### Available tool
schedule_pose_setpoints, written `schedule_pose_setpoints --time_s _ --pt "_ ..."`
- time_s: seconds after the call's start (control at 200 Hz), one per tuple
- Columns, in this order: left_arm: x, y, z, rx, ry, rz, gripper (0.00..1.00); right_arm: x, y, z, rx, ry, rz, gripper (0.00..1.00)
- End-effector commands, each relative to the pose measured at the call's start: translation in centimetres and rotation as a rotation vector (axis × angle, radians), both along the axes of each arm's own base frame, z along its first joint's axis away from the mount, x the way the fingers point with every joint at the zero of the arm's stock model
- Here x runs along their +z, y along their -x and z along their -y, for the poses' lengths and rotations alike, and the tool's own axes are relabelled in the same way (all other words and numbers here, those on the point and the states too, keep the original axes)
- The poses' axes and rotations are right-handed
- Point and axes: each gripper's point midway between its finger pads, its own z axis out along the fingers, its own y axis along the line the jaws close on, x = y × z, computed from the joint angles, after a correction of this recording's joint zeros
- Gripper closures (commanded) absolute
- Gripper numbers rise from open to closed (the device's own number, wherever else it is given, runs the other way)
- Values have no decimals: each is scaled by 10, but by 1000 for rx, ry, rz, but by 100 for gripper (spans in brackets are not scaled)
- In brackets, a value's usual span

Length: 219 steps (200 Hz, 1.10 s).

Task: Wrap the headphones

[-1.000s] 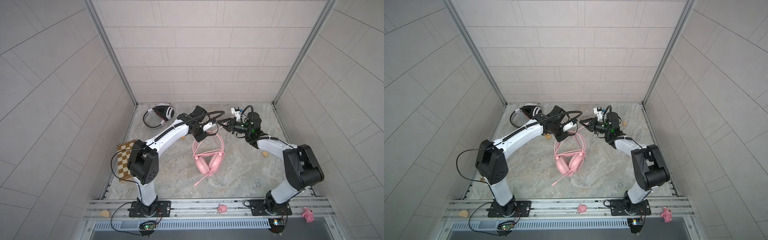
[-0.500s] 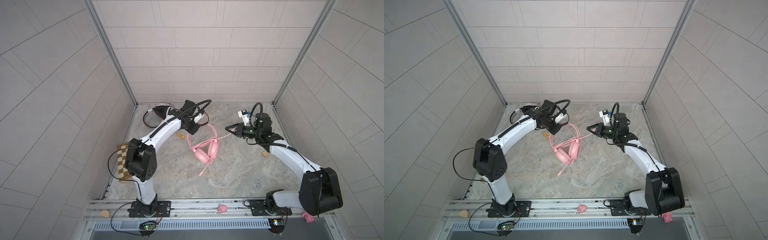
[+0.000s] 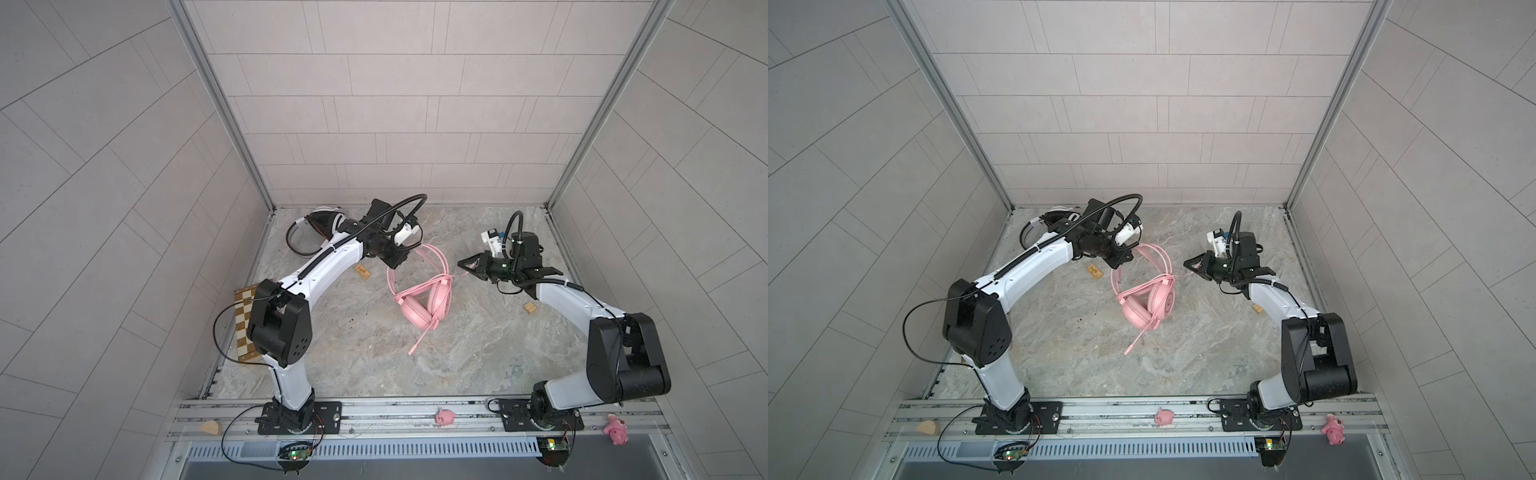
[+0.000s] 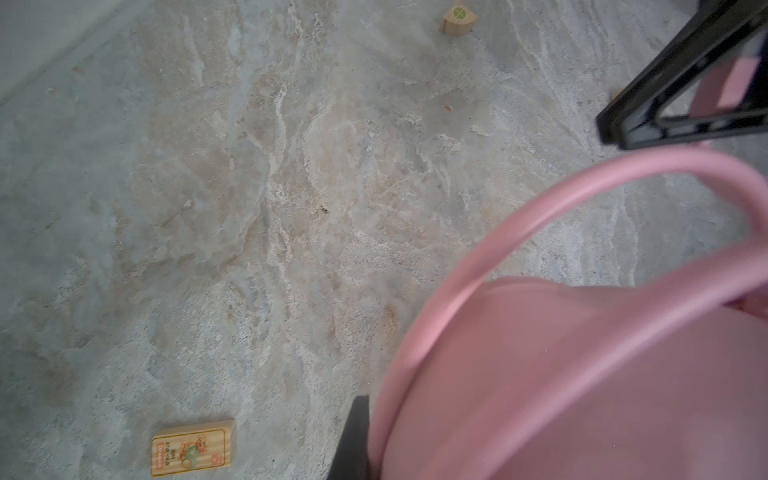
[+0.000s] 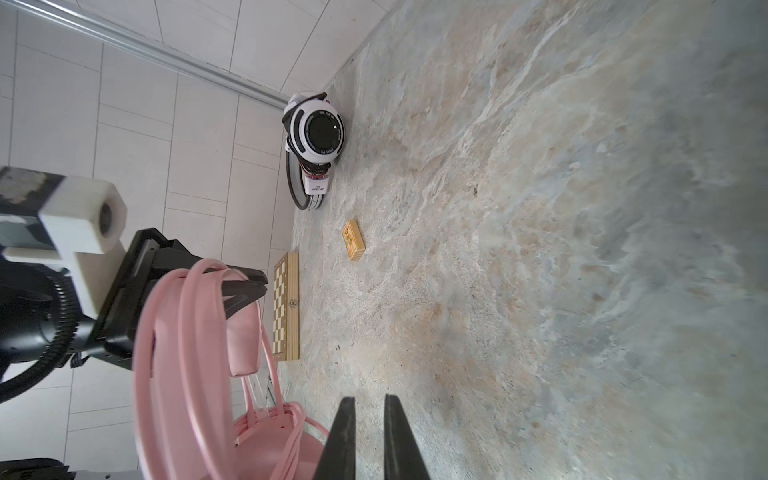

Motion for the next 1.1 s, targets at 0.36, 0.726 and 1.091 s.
schedule_pose_setpoints --time_s 0.36,0.726,1.091 --pt "43 -2 34 112 429 18 100 12 -38 -75 -28 -427 49 91" --pt "-5 -16 16 274 256 -34 100 -17 -45 -67 -82 -483 9 85" --pt "-20 -21 12 309 199 -74 100 -51 -38 -56 -102 -462 -40 59"
